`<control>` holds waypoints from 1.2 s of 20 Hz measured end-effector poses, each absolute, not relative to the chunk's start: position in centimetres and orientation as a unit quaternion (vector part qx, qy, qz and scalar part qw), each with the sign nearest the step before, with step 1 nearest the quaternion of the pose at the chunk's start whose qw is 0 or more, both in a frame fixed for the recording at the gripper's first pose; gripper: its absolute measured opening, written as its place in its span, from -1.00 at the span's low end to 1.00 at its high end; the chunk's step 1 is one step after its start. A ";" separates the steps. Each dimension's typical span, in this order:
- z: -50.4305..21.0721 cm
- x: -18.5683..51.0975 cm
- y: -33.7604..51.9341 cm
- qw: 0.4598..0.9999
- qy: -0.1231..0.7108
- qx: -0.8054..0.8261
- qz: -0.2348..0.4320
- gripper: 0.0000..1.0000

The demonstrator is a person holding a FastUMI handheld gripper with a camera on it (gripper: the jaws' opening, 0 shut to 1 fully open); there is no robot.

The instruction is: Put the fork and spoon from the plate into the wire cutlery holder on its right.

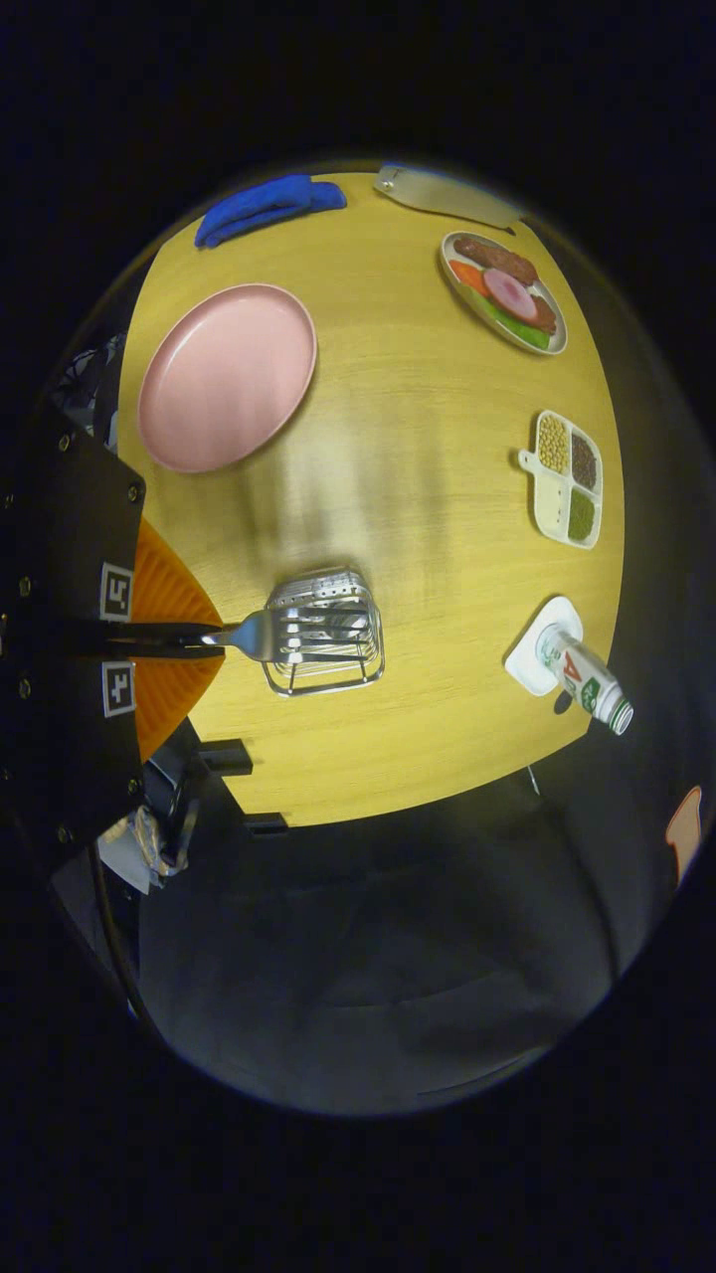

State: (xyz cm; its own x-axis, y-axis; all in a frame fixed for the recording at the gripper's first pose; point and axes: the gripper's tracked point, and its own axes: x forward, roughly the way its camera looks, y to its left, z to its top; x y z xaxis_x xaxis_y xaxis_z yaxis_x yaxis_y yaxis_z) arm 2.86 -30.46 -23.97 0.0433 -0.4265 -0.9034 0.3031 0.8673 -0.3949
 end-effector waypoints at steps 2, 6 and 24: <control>-24.4 2.5 -32.2 0.710 0.654 -0.043 -0.257 -0.99; -26.0 1.9 -34.3 0.691 0.677 -0.037 -0.249 -0.99; -29.2 3.5 -34.9 0.666 0.721 -0.010 -0.190 -0.90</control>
